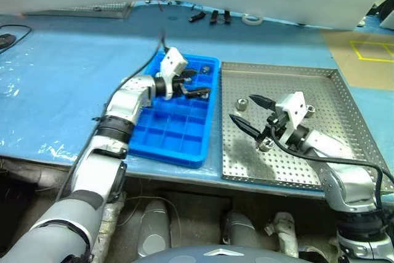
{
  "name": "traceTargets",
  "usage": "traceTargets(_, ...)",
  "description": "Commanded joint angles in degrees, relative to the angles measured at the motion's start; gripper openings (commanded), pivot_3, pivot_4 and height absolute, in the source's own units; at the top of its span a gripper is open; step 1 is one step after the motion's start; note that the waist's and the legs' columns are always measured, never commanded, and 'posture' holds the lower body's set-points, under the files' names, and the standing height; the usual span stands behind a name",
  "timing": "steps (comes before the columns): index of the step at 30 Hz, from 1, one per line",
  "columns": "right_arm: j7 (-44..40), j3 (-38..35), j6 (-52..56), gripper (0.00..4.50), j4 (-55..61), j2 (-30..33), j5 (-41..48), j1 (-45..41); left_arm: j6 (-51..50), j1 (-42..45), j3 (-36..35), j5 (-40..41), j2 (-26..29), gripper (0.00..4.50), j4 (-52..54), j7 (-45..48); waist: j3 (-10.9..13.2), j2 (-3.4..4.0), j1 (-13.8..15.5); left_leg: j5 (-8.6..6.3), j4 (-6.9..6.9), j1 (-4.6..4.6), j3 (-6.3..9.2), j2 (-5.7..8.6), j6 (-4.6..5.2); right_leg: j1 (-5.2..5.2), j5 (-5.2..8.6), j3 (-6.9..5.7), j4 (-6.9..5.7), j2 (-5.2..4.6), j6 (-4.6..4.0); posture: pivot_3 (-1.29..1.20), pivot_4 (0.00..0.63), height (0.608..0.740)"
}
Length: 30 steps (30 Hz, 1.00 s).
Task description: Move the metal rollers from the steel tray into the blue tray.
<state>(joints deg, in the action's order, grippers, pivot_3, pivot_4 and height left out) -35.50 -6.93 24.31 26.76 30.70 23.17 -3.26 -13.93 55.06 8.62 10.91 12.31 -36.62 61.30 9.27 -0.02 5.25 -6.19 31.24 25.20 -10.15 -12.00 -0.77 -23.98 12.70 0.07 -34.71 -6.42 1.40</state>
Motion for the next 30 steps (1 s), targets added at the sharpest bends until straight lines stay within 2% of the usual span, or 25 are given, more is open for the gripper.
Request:
traceTargets(1, 3.39, -6.23, 0.49, 4.5, 7.66, 0.26, 0.95, 5.3, 5.05, 3.62, 3.22, -2.05, -3.79, 4.38, -6.13, 4.52, 0.0, 0.0, -0.87, -0.01, 0.01, 0.0, -0.02, 0.0, 0.02, 0.0, 0.0, 0.01, 0.02, 0.0, 0.0, -0.36, 0.15, 0.74)
traceTargets(6, 7.67, -12.74, 1.9, 4.5, 17.15, -1.33, 0.86, 17.47, 11.66, 6.53, 6.43, -5.51, -11.09, 4.38, -15.85, 7.08, 0.0, 0.0, -3.28, -0.06, 0.03, -0.01, -0.07, 0.02, 0.09, 0.01, 0.03, 0.05, 0.09, -0.02, 0.05, -0.53, 0.15, 0.74)
traceTargets(12, 12.21, -17.84, 3.08, 4.5, 26.06, -4.71, 1.09, 28.36, 17.23, 8.73, 7.43, -8.75, -16.53, 4.38, -23.72, 8.61, 0.0, -0.02, -6.97, -0.17, 0.06, -0.01, -0.16, 0.11, 0.26, 0.01, 0.11, 0.16, 0.24, -0.09, 0.19, -0.66, 0.15, 0.74)
traceTargets(15, 14.06, -19.38, 3.11, 4.5, 29.89, -7.18, 1.02, 33.53, 18.54, 9.26, 8.09, -10.89, -18.73, 4.38, -26.98, 8.3, -0.01, -0.01, -8.6, -0.21, 0.06, -0.01, -0.17, 0.1, 0.3, -0.02, 0.34, 0.17, 0.27, -0.08, 0.59, -0.71, 0.15, 0.74)
traceTargets(23, 16.88, -17.21, 1.84, 4.5, 33.24, -9.99, 0.04, 38.93, 21.77, 8.93, 9.23, -16.39, -18.07, 4.38, -31.14, 7.68, -0.02, 0.0, -12.86, -0.36, 0.05, 0.13, -0.14, 0.17, 0.52, 0.12, 0.36, 0.1, 0.8, -0.12, 0.66, -0.74, 0.15, 0.74)
traceTargets(30, 17.72, -15.63, 2.6, 4.5, 32.69, -9.64, -0.4, 37.6, 21.16, 8.5, 10.51, -21.37, -16.32, 4.38, -33.8, 2.65, -0.02, 0.0, -15.23, -0.59, 0.08, 0.11, -0.12, 0.29, 0.84, 0.63, 0.17, -0.15, 1.21, -0.35, 0.35, -0.72, 0.15, 0.74)
